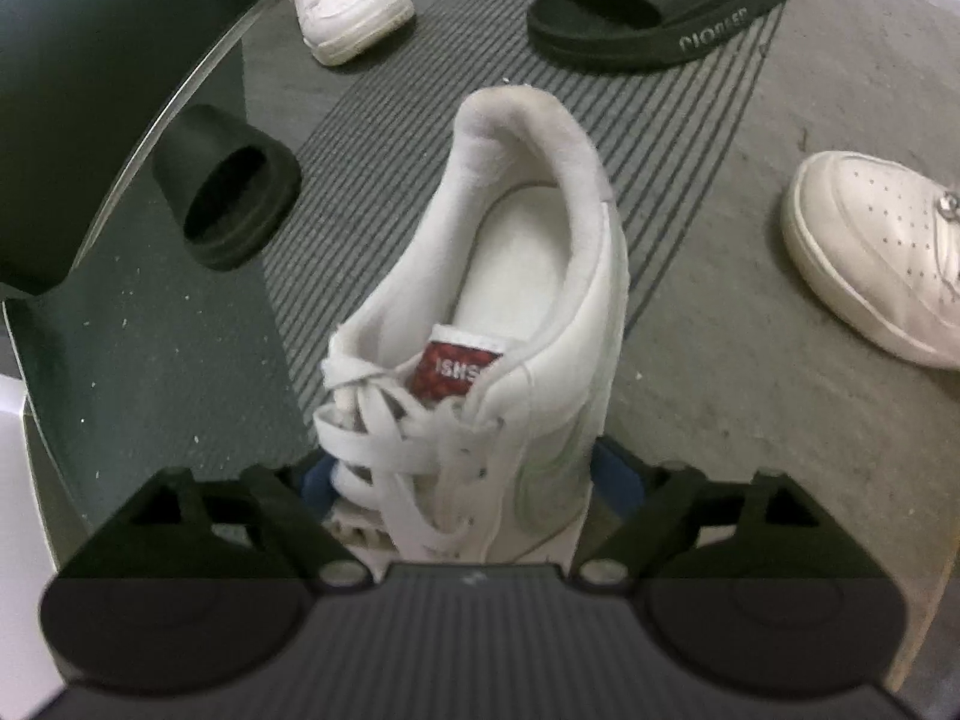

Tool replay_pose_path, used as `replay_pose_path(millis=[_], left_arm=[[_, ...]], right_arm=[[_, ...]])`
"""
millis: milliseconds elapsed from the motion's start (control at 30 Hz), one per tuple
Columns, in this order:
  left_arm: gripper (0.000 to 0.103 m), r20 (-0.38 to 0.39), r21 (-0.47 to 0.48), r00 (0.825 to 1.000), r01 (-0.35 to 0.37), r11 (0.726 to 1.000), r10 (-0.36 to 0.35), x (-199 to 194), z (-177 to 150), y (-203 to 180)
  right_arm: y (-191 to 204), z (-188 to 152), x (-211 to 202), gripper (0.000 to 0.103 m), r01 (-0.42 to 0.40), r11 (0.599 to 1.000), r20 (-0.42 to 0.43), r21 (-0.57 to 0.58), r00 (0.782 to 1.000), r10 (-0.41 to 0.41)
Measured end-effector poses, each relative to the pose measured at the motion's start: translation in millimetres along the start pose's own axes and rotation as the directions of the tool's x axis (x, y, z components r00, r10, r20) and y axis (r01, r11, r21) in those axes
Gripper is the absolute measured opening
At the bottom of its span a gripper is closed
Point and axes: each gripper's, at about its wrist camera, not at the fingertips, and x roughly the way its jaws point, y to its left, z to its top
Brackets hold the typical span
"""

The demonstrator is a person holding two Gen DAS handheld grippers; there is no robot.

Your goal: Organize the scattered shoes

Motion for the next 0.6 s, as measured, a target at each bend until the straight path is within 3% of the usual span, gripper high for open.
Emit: replay_pose_path(millis=[133,200,333,400,600], left_arm=[[0.094,0.022,-0.054,1.000,-0.004,0.999,0.005,-24,-8,2],[0.099,0.014,-0.110,0.999,0.048,0.993,-0.047,-44,-12,7],[0.099,-0.016,-0.184,0.993,0.111,0.977,-0.115,-85,-22,2],[0.100,-0.021,-0.222,0.986,0.159,0.962,-0.168,-124,-34,-7],[0.100,-0.003,-0.284,0.974,0.215,0.934,-0.225,-205,-45,-28]], right_arm=[[1,-1,-5,0.103,0.014,1.000,0.016,-0.019,1.000,-0.014],[1,0,-7,0.103,0.014,1.000,0.019,-0.027,1.000,-0.014],[3,-2,-12,0.103,0.013,0.999,0.031,-0.043,0.999,-0.012],[2,-4,-15,0.103,0.009,0.999,0.036,-0.040,0.999,-0.008],[6,-12,-30,0.103,0.022,0.996,0.094,-0.087,0.995,-0.013]])
